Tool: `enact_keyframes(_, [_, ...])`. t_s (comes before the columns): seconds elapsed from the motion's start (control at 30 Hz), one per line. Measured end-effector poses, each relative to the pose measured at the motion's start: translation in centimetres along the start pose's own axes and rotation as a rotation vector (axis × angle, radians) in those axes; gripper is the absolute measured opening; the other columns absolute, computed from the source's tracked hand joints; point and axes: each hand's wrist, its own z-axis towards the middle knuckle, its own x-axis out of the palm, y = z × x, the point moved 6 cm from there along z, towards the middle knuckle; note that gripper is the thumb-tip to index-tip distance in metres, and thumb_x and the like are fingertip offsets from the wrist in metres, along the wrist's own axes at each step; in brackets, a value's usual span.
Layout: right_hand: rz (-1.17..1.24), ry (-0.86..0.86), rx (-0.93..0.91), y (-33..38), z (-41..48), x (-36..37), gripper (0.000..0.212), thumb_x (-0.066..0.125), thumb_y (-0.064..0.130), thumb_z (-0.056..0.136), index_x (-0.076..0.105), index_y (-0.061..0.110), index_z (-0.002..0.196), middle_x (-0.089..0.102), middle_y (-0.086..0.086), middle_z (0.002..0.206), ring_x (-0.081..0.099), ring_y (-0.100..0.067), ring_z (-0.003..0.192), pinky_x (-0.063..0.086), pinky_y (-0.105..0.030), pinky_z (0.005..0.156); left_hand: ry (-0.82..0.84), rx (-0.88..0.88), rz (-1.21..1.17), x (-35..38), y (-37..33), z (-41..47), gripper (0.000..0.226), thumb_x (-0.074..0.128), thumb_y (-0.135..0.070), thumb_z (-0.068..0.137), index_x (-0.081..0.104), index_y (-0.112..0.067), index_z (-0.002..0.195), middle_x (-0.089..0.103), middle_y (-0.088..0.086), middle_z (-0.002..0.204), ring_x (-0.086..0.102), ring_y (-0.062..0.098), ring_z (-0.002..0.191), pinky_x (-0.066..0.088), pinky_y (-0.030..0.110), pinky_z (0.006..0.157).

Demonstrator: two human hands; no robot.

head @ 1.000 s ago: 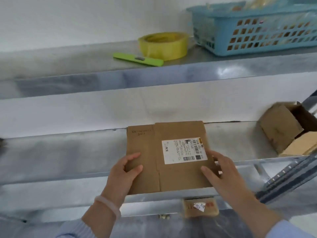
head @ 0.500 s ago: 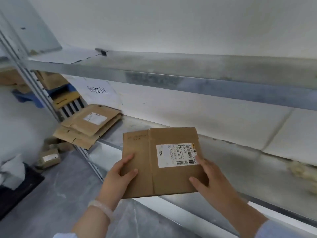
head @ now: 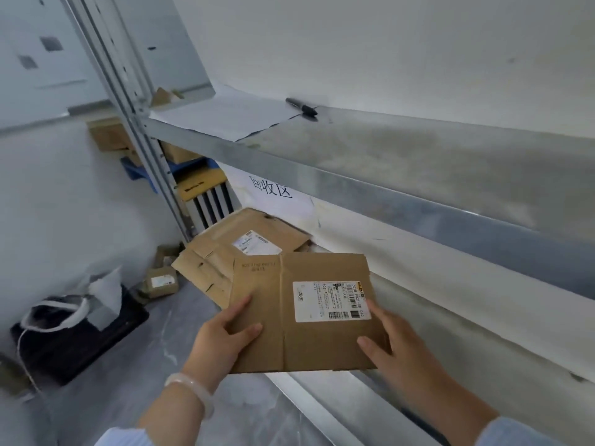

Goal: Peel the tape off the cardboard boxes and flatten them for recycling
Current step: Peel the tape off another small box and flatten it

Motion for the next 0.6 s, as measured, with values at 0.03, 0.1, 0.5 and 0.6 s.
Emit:
enact_keyframes(0.03, [-0.003, 0.025, -0.004, 0.5, 1.2, 0.8, 0.066, 0.059, 0.050, 0.089, 0.022, 0.056, 0.143, 0.034, 0.029, 0.131, 0.034, 0.007, 0.120, 0.029, -0.018, 0.102, -0.003, -0.016, 0.006, -0.9, 0.4, 1.3, 0.052, 0.075, -0.040, 0.080, 0.045, -0.064, 0.116, 0.052, -0.013, 0.119, 0.059, 0.010, 0.098, 0.051, 0.024, 0.078])
enact_keyframes(0.1, [-0.031, 0.059, -0.021, 1.6, 3.4, 2.3, 0.067, 0.060, 0.047, 0.089, 0.024, 0.050, 0.145, 0.035, 0.025, 0.134, 0.033, 0.007, 0.123, 0.028, -0.018, 0.102, -0.004, -0.038, -0.007, -2.4, 1.3, 3.9, 0.053, 0.075, -0.040, 0.080, 0.047, -0.062, 0.119, 0.052, -0.014, 0.118, 0.060, 0.011, 0.097, 0.052, 0.025, 0.077])
enact_keyframes(0.5, [-0.146, -0.126, 0.187, 6.9, 14.4, 11.2, 0.067, 0.059, 0.046, 0.091, 0.023, 0.042, 0.147, 0.015, 0.013, 0.159, 0.018, -0.011, 0.145, 0.016, -0.032, 0.118, 0.256, 0.048, 0.185, -10.5, 2.0, 26.9, 0.052, 0.075, -0.042, 0.079, 0.047, -0.064, 0.116, 0.045, -0.017, 0.117, 0.047, -0.002, 0.087, 0.037, 0.011, 0.067])
enact_keyframes(0.6, [-0.169, -0.165, 0.239, 8.6, 16.7, 13.3, 0.069, 0.057, 0.049, 0.090, 0.019, 0.043, 0.148, 0.008, 0.016, 0.159, 0.015, -0.009, 0.146, 0.013, -0.025, 0.115, 0.367, 0.078, 0.181, -11.6, 1.9, 32.5, 0.050, 0.076, -0.039, 0.080, 0.046, -0.071, 0.105, 0.048, -0.018, 0.117, 0.051, -0.001, 0.090, 0.040, 0.013, 0.067])
